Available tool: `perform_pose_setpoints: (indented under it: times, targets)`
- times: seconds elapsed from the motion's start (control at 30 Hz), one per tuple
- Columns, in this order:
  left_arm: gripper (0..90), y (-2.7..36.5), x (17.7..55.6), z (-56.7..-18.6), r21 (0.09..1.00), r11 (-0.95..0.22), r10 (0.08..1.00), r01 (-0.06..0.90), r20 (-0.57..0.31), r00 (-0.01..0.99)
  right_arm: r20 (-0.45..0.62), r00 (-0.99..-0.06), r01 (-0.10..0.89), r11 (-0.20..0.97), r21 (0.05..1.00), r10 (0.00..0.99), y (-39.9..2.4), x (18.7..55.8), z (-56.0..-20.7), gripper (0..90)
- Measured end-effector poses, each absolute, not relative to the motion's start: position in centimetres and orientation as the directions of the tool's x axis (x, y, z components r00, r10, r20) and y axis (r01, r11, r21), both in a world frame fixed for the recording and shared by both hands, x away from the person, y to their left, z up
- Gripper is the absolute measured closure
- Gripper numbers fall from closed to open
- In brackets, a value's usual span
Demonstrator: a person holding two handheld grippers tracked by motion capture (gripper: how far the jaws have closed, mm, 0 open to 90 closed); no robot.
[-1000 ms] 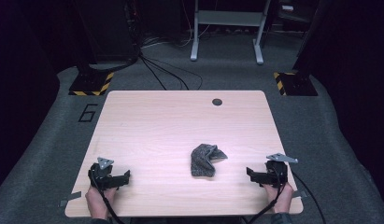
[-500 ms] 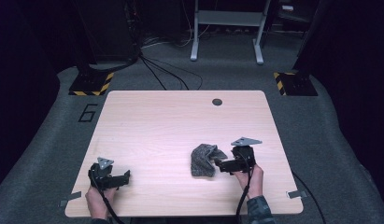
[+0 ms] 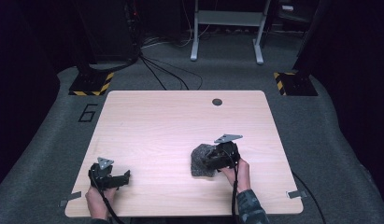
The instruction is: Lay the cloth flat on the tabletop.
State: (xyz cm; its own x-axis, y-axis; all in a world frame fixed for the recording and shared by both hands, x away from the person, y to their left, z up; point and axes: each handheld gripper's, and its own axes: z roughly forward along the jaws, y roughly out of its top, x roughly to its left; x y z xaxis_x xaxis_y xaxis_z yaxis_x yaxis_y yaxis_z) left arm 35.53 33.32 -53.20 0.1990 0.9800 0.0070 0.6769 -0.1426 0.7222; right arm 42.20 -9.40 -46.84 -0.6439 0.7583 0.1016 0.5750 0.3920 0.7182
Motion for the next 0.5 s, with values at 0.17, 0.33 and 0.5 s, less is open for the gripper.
perform_pose_setpoints:
  times: [0.17,0.33,0.5]
  targets:
    - [1.1,33.3,35.5,-53.2,0.720,-0.140,0.980,0.679,0.004,0.198,0.093,-0.661,0.581,0.429,0.691,0.745,-8.1,42.5,-47.5,25.3]
    - [1.3,33.3,35.5,-53.2,0.721,-0.141,0.980,0.679,0.003,0.199,0.114,-0.655,0.594,0.416,0.689,0.747,-7.8,42.4,-48.0,48.9]
    - [2.0,33.2,35.4,-53.2,0.723,-0.147,0.979,0.675,0.010,0.203,0.145,-0.645,0.603,0.383,0.699,0.750,-8.0,42.0,-48.3,74.1]
